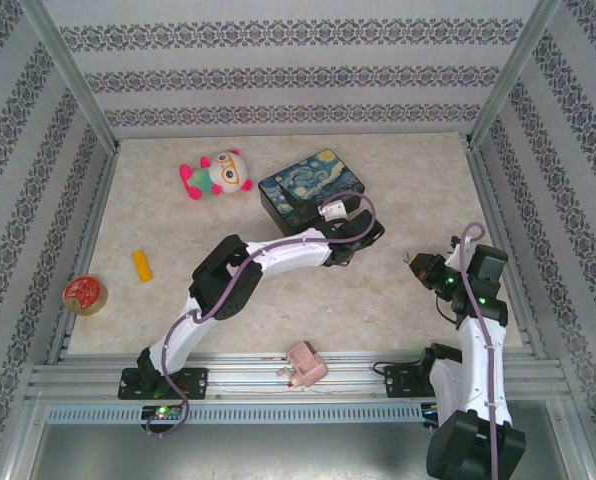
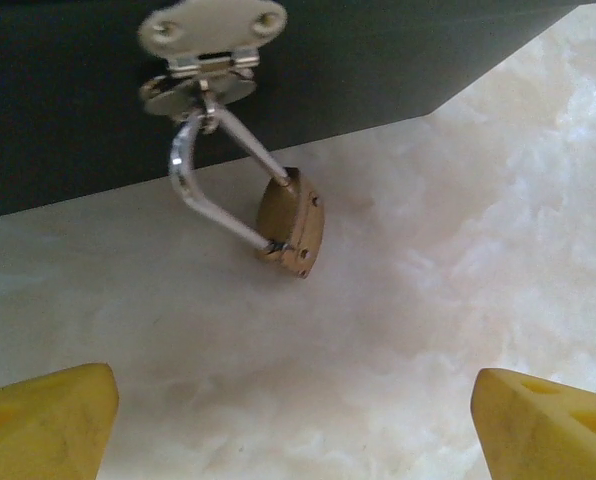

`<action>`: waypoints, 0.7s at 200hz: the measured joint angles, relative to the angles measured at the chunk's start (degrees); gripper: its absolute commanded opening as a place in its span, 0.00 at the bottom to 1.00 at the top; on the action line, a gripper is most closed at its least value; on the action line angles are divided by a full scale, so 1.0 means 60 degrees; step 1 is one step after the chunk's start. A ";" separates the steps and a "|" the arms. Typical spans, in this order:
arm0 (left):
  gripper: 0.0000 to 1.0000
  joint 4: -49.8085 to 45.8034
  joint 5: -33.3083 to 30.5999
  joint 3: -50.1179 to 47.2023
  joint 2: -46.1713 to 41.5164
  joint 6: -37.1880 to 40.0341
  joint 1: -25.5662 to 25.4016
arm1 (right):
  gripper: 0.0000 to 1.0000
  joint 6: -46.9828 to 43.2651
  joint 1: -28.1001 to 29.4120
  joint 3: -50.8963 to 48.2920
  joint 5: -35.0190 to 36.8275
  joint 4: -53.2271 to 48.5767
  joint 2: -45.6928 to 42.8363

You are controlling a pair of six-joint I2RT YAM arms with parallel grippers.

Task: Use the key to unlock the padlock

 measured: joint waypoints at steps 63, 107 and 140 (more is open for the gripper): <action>0.84 -0.0627 -0.0342 0.0565 0.0517 -0.0189 0.0823 | 0.00 0.0204 0.0000 -0.0004 -0.0087 0.0033 -0.0423; 0.79 -0.0455 -0.0750 -0.1260 -0.0514 -0.0291 0.1526 | 0.00 0.0466 0.0000 -0.0160 -0.0113 0.0200 -0.0412; 0.84 -0.0397 -0.0838 -0.2550 -0.1388 0.0022 0.1869 | 0.00 0.0699 0.0022 -0.0317 -0.0153 0.0514 -0.0335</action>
